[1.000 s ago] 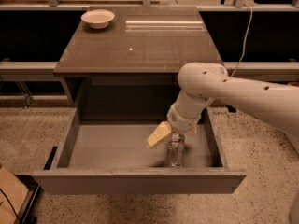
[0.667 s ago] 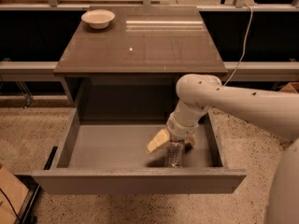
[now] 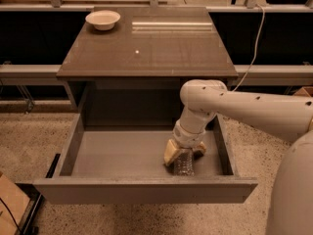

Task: Pick water bottle from top drawer and place on counter

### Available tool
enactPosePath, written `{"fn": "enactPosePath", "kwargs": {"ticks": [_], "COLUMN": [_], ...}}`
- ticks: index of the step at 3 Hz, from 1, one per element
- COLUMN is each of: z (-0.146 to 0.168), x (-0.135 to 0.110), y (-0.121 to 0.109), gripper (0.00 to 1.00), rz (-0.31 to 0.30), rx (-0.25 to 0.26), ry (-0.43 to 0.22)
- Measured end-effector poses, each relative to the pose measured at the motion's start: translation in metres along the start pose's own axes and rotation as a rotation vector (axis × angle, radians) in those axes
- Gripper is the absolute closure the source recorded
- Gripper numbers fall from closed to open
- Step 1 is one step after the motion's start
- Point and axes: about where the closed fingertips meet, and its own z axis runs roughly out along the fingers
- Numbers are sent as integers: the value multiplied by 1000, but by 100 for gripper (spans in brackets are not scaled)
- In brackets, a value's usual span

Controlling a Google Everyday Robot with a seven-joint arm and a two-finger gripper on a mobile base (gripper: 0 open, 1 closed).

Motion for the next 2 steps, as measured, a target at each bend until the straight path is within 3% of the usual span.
{"fn": "enactPosePath", "kwargs": {"ticks": [2], "z": [-5], "x": [0], "y": [1], "gripper": [89], "rz": [0], "rx": [0], "ry": [0]}}
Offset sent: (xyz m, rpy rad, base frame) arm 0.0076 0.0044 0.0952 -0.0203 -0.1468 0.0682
